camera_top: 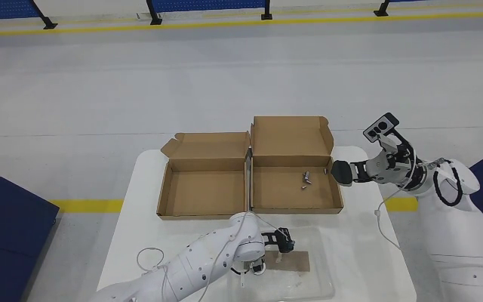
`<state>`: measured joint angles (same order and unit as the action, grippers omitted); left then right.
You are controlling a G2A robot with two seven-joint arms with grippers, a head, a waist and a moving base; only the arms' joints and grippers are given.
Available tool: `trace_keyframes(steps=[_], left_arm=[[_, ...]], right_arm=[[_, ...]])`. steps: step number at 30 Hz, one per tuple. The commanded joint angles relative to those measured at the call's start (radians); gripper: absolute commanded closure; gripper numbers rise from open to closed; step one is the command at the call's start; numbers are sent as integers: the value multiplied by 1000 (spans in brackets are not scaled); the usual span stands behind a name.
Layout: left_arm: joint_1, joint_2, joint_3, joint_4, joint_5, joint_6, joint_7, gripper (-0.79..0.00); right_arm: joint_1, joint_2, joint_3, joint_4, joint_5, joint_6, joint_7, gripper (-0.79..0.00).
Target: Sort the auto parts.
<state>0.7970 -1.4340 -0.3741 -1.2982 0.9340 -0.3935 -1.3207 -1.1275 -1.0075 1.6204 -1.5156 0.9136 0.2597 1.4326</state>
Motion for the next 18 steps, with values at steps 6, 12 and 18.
trace_keyframes(steps=[6,12,18], left_arm=[[3,11,-24,-46,-1,-8,-15,0],[27,40,-77,-144,-21,-17,-39,0],[75,80,-162,-263,-62,-41,-28,0]], right_arm=[[0,0,0,0,0,0,0,-785],[0,0,0,0,0,0,0,-785],[0,0,0,0,0,0,0,-785]])
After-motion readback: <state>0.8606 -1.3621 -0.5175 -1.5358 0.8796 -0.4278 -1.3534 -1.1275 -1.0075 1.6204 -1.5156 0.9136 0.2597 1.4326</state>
